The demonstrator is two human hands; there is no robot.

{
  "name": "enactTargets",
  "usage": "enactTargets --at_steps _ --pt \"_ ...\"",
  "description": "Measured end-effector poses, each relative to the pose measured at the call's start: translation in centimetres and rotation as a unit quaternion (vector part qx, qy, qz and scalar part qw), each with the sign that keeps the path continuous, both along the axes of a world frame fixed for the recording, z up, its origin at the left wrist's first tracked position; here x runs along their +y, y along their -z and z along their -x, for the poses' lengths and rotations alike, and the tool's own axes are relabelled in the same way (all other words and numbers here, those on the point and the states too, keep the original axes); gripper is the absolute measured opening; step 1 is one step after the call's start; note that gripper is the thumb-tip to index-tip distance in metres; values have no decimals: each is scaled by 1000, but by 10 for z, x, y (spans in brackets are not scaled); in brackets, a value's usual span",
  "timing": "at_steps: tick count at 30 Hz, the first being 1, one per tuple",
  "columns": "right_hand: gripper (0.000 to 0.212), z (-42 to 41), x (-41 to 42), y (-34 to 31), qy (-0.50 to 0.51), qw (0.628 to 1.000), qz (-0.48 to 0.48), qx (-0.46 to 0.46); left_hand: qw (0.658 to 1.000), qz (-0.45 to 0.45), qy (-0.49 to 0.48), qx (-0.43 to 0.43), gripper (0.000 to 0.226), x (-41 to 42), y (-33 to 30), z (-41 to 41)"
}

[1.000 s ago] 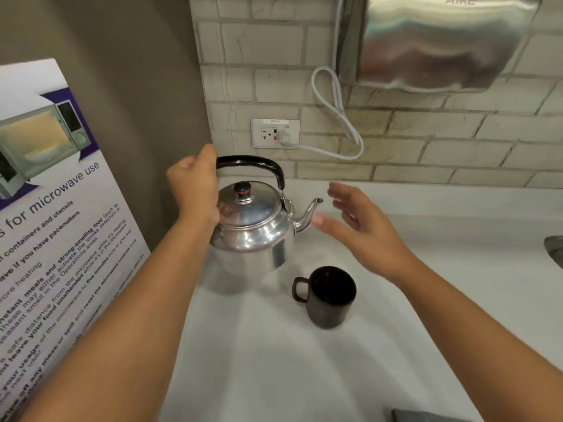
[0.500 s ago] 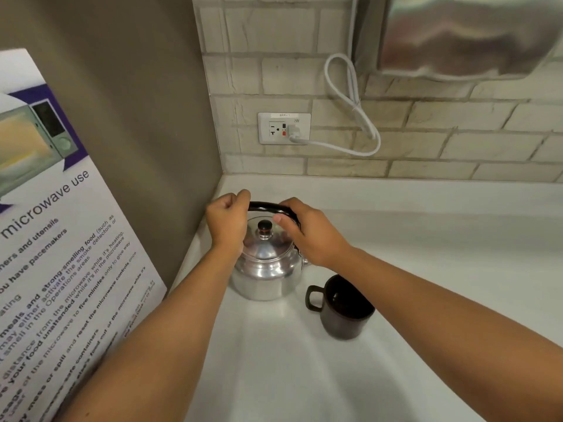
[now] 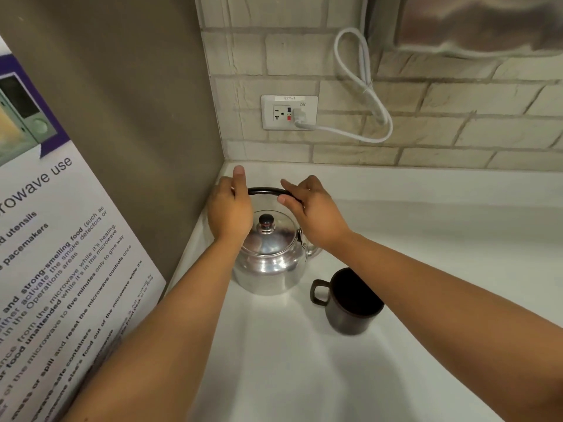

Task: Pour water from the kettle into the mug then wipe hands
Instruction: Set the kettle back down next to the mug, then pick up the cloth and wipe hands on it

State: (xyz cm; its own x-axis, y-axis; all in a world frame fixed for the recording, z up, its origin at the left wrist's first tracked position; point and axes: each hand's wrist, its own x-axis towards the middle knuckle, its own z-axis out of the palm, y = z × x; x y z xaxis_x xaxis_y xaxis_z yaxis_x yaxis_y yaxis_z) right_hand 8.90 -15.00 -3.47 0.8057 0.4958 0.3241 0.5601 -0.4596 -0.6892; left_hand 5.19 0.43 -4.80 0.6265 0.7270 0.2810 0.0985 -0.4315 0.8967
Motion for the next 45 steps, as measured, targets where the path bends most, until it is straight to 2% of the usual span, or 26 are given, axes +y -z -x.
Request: enactTargets --at_steps 3,5,10,14,17,21,24,26,28,32,33,35,37,38,39,41,43,45 --pt "37 -8 4 2 25 999 -25 -14 993 -86 53 -68 34 5 4 1" --pt "32 -13 8 4 46 998 -33 -10 986 -123 94 -63 28 11 12 0" --pt "17 -27 18 8 101 994 11 25 983 -75 162 52 33 30 13 -18" --pt "11 -36 22 10 106 989 51 85 977 -43 153 142 33 40 12 -29" --pt "10 -39 20 11 95 988 100 74 971 -37 154 182 42 41 17 -33" --pt "18 -37 18 8 89 983 124 99 969 -11 142 203 49 40 18 -32" --pt "34 -31 13 -8 69 973 189 111 957 -76 142 241 50 36 6 -26" --pt "40 -18 -2 -26 74 981 142 107 963 -122 120 210 43 29 -6 -15" --pt "39 11 -35 -44 91 991 75 66 978 -130 97 128 33 16 -13 5" --pt "12 109 -140 -44 144 990 0 4 980 -171 88 -48 13 -33 5 77" --pt "11 136 -167 -33 171 985 13 7 979 -173 91 -59 9 -47 17 98" --pt "11 184 -214 -1 201 974 101 30 978 -177 104 -28 9 -68 48 138" --pt "13 231 -240 41 189 936 283 95 975 -186 119 34 9 -80 81 171" --pt "30 251 -244 57 178 910 361 100 969 -196 132 66 9 -84 93 183" --pt "50 268 -248 71 154 905 385 96 960 -213 151 99 16 -87 101 191" --pt "67 283 -251 87 152 921 347 96 935 -257 192 150 35 -90 110 196" --pt "73 268 -253 100 128 921 359 81 914 -280 225 188 44 -95 111 192" --pt "67 229 -247 108 110 924 359 70 896 -295 249 218 48 -98 113 188"
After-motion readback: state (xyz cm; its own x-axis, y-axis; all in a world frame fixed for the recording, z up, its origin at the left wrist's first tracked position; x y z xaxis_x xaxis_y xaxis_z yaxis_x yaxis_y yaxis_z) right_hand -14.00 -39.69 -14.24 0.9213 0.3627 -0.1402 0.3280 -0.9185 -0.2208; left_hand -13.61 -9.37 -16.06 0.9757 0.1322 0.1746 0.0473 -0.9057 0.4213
